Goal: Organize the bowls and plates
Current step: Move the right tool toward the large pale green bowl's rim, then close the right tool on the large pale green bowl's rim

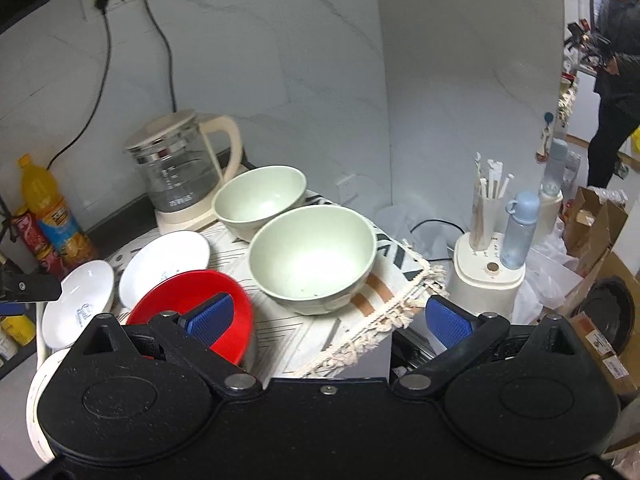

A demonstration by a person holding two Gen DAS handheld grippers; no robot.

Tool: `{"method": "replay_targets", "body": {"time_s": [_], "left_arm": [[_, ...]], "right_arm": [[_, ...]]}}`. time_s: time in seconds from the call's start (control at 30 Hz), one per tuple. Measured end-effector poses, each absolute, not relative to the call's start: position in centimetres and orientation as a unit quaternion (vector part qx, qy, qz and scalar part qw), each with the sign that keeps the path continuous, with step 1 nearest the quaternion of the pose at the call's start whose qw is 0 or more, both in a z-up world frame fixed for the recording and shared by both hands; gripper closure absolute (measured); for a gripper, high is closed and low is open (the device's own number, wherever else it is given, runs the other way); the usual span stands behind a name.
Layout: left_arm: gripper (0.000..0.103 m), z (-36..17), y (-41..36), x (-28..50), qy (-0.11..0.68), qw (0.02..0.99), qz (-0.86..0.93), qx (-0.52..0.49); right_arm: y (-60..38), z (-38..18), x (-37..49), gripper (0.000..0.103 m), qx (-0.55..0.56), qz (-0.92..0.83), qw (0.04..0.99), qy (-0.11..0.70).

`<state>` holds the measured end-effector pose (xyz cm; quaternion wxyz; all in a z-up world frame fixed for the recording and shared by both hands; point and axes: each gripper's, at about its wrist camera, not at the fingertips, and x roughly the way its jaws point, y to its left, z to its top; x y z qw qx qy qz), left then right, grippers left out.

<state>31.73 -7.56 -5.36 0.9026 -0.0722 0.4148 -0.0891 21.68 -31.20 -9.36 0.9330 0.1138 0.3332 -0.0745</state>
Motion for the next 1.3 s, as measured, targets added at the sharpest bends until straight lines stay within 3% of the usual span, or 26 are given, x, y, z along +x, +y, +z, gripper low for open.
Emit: {"method": "replay_targets", "body": {"time_s": [0.53, 1.1, 1.3], "left_arm": [[0.001, -6.4, -15.2, 38.9, 0.436, 0.891, -0.119, -0.048], [0.003, -11.2, -21.2, 46.3, 0.484, 0.868, -0.113, -0.016], [0.010, -13.1, -22.6, 48.3, 0.502, 0.856, -0.122, -0.017]], "right_arm": [[-36.7, -11.8, 26.3, 0.000, 0.131, -0.100, 0.913, 0.372], [-37.8, -15.6, 33.6, 0.002, 0.122, -0.044, 0.899, 0.418], [-38.0, -17.3, 35.7, 0.016, 0.127, -0.026, 0.885, 0.448]]}}
